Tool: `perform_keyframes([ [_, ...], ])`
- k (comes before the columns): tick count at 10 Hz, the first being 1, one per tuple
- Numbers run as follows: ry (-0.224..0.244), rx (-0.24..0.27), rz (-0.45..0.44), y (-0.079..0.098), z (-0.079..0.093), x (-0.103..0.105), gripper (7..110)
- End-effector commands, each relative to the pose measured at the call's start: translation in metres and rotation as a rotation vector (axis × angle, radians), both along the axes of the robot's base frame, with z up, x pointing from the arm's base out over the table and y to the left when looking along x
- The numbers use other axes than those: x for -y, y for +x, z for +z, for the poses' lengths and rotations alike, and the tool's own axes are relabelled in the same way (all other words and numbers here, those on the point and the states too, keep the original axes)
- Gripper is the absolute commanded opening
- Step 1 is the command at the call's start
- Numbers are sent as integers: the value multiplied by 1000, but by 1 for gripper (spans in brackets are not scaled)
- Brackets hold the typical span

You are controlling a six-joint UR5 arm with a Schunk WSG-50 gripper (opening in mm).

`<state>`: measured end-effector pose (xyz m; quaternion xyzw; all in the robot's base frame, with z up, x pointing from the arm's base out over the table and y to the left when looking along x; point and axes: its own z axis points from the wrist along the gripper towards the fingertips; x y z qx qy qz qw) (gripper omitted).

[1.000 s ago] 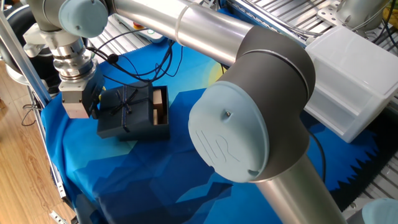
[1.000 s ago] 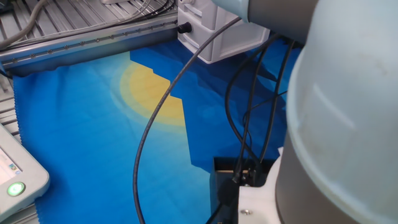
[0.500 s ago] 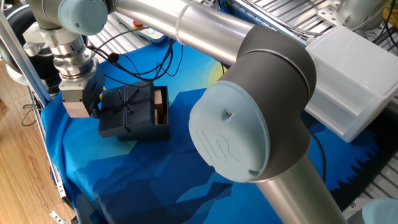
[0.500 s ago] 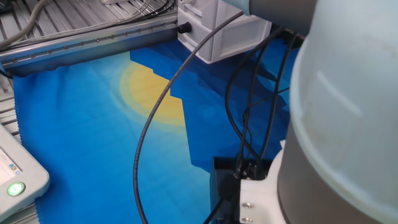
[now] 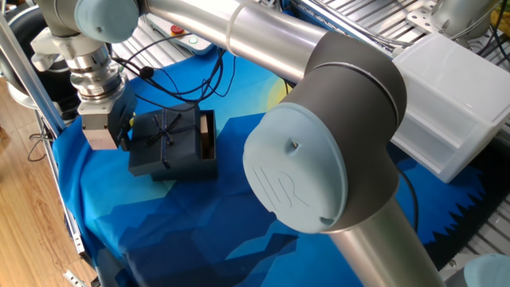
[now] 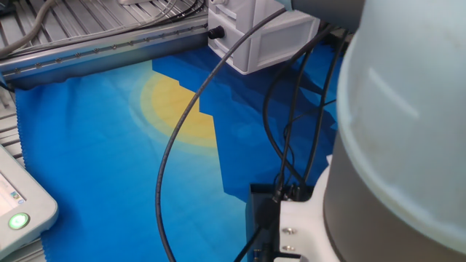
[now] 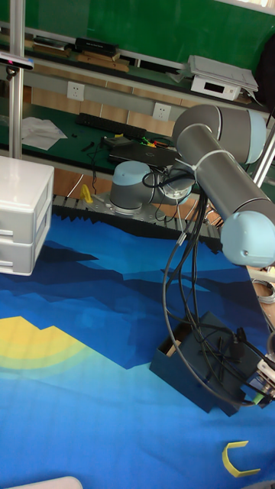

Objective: Slide the outer casing onto the gift box

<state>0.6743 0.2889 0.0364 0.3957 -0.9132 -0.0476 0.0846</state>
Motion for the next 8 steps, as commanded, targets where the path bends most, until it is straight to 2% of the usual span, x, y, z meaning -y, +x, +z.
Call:
perform_keyframes([
  [1,13,-8,-1,-3,6,-1,7],
  [6,-5,-13,-3,-4,6,5,7],
  [7,7,-8,-7,-2,5,2,7],
  [8,-23,-6,-4,-2,5,10,7],
])
